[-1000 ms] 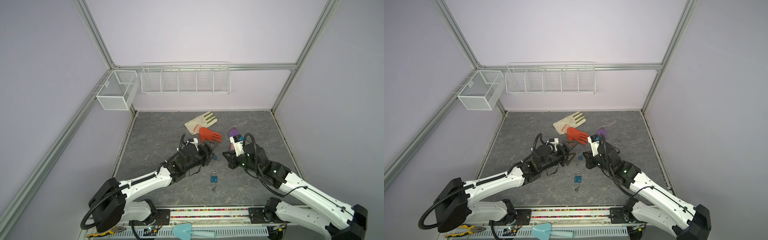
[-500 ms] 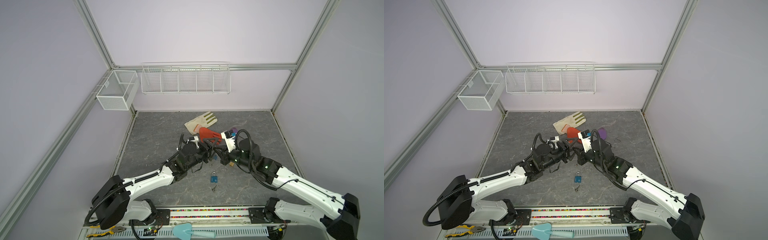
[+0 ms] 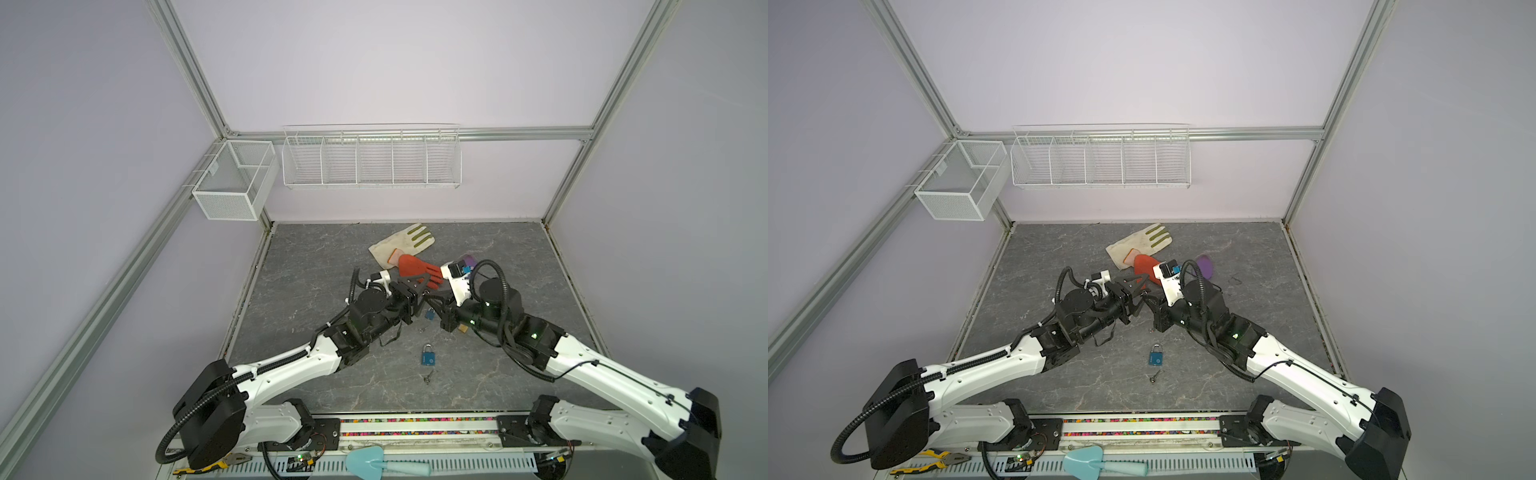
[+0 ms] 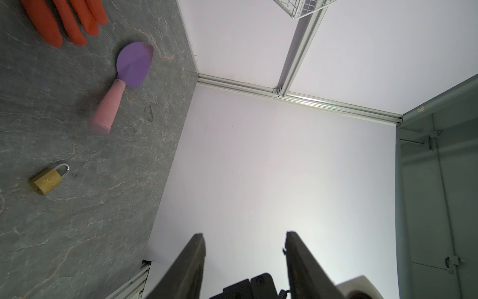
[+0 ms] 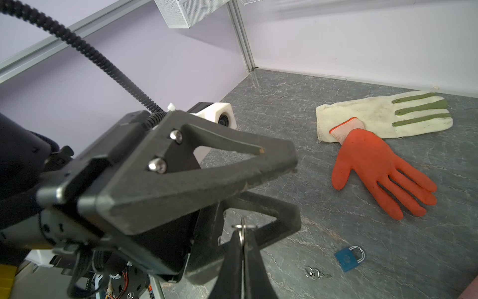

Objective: Unlock with the key

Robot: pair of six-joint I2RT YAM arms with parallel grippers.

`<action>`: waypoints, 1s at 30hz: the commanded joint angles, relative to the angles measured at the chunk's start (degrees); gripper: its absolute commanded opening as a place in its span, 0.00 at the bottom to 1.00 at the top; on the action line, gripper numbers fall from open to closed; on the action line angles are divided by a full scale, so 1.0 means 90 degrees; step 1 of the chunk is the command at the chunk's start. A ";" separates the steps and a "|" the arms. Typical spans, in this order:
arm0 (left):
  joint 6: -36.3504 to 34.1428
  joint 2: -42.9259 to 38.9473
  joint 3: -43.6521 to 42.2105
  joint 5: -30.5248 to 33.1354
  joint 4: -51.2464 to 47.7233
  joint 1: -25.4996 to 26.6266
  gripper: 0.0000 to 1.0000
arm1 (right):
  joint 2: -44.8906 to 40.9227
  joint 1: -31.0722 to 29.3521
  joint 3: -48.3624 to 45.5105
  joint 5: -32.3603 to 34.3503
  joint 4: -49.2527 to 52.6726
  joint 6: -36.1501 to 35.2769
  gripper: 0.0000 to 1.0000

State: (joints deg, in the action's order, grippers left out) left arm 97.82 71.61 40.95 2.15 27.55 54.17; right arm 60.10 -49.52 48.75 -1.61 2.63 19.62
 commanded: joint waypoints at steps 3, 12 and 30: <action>0.0039 -0.0203 -0.0191 0.0274 0.0044 0.0020 0.44 | -0.0220 -0.0067 -0.0164 -0.0134 -0.0065 -0.0186 0.07; -0.0019 -0.0253 -0.0184 0.0283 0.0066 0.0016 0.36 | -0.0104 -0.0079 -0.0171 -0.0193 -0.0048 -0.0277 0.06; -0.0321 -0.0361 -0.0214 0.0509 -0.0173 -0.0061 0.11 | -0.0085 -0.0099 -0.0183 -0.0028 -0.0031 -0.0363 0.06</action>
State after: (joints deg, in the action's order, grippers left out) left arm 95.50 69.63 39.62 5.72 26.79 54.00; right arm 59.16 -50.00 47.99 -2.42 2.70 17.89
